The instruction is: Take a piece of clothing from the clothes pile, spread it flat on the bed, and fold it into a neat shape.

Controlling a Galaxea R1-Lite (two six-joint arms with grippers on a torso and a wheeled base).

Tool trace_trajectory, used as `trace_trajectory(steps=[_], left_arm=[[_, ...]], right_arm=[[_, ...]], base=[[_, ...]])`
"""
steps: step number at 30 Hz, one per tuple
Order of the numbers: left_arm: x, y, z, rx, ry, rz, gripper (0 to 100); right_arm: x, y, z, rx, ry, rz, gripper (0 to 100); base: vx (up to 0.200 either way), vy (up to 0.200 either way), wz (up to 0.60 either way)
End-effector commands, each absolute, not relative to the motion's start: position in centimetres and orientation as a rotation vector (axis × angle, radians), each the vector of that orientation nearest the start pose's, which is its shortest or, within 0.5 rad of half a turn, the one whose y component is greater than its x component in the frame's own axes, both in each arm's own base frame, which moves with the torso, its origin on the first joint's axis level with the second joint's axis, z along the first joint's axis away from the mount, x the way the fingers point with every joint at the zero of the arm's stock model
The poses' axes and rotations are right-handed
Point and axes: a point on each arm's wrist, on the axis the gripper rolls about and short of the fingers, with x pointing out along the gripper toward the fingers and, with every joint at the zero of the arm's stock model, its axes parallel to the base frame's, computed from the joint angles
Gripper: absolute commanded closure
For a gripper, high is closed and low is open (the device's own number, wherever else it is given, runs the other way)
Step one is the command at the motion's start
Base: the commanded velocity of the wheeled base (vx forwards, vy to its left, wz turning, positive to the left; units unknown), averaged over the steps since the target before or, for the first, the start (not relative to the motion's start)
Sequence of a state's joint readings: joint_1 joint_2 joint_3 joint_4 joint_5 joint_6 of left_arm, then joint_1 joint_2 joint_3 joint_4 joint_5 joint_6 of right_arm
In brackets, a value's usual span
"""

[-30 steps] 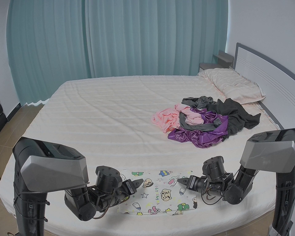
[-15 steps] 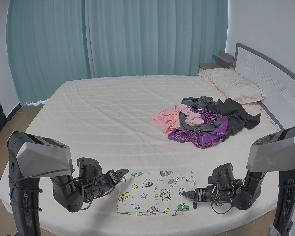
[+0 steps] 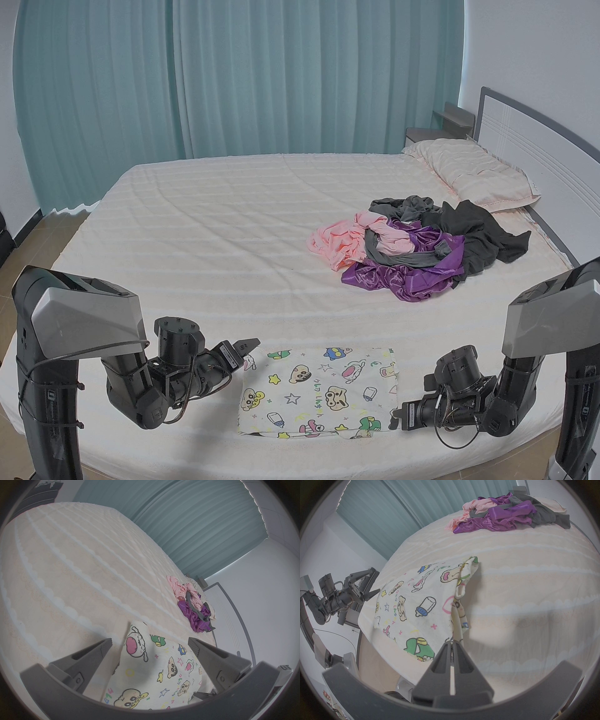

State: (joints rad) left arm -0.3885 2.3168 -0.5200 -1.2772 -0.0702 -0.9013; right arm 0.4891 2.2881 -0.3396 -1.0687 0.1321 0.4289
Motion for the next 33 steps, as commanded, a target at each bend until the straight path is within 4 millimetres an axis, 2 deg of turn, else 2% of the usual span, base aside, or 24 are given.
trace_trajectory(steps=[1,8,21,24,25,27,29,31,33], left_arm=[[30.3,-12.5,-1.9,-0.783,0.679,-0.181,0],[30.2,-12.6,-1.9,-0.782,0.679,-0.182,0],[30.4,-12.7,-1.8,-0.781,0.673,-0.186,0],[30.4,-12.7,-1.7,-0.781,0.669,-0.185,0],[30.4,-12.7,-1.7,-0.782,0.670,-0.186,0],[30.4,-12.7,-1.7,-0.782,0.670,-0.186,0],[30.4,-12.7,-1.7,-0.782,0.671,-0.188,0],[30.4,-12.7,-1.7,-0.782,0.670,-0.186,0],[30.5,-12.7,-1.7,-0.782,0.668,-0.187,0]], right_arm=[[23.2,12.6,-4.3,0.224,0.993,0.375,100],[23.0,11.4,-3.2,0.191,1.032,0.365,100],[23.5,11.7,-3.4,0.193,1.035,0.379,100],[24.1,11.6,-2.5,0.217,0.986,0.376,100],[25.2,11.3,-1.3,0.253,0.908,0.370,100],[26.0,11.1,-0.8,0.275,0.871,0.364,100],[27.6,10.3,-0.2,0.347,0.829,0.318,100],[27.5,10.0,-0.2,0.362,0.840,0.311,100],[26.5,9.8,-0.6,0.348,0.881,0.331,100]], base=[[0.000,0.000,0.00],[0.000,0.000,0.00],[0.000,0.000,0.00],[0.000,0.000,0.00],[0.000,0.000,0.00],[0.000,0.000,0.00],[0.000,0.000,0.00],[0.000,0.000,0.00],[0.000,0.000,0.00]])
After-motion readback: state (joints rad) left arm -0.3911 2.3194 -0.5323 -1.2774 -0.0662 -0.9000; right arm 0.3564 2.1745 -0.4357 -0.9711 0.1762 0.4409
